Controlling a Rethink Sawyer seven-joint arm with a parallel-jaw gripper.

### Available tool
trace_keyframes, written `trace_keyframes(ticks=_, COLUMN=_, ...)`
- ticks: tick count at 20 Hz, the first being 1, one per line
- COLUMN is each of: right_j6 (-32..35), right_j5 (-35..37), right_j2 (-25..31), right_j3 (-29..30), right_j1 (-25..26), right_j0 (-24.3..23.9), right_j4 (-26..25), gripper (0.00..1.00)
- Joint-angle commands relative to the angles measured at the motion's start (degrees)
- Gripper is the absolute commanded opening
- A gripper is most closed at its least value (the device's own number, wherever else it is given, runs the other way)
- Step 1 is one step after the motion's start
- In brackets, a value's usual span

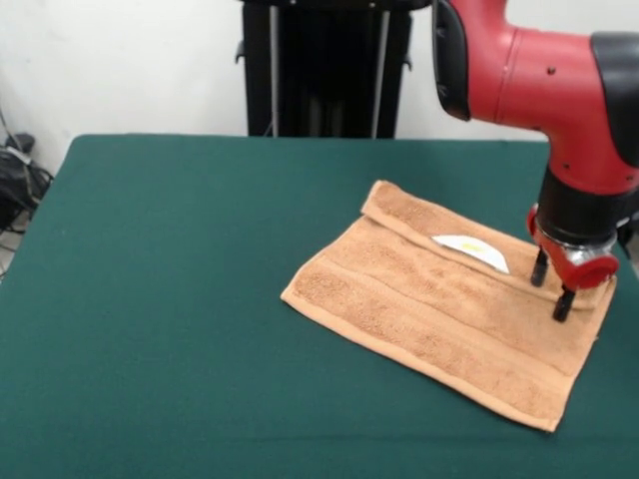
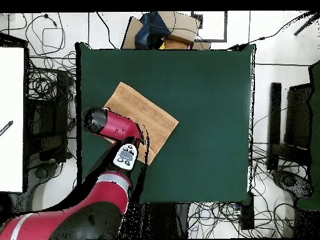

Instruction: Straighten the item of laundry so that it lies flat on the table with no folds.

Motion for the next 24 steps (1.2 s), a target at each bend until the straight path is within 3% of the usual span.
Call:
trace_keyframes(ticks=1, right_j6=6.8, right_j5=0.97, right_j2=4.87, right_j3=1.27, right_j1=-1.77, right_j0=-2.02, right_j4=0.61, gripper=1.0)
trace_keyframes(ticks=6, right_j6=5.18, right_j5=3.87, right_j2=5.76, right_j3=3.19, right_j1=-5.86, right_j0=-4.63, right_j4=0.53, gripper=1.0)
trace_keyframes(ticks=14, right_j6=9.77, right_j5=4.1, right_j2=3.88, right_j3=-2.34, right_j1=-1.21, right_j0=-1.45, right_j4=0.49, gripper=1.0)
trace_keyframes(ticks=24, right_j6=10.73, right_j5=1.59, right_j2=3.75, right_j3=-5.41, right_j1=3.19, right_j0=0.15, right_j4=1.14, gripper=1.0)
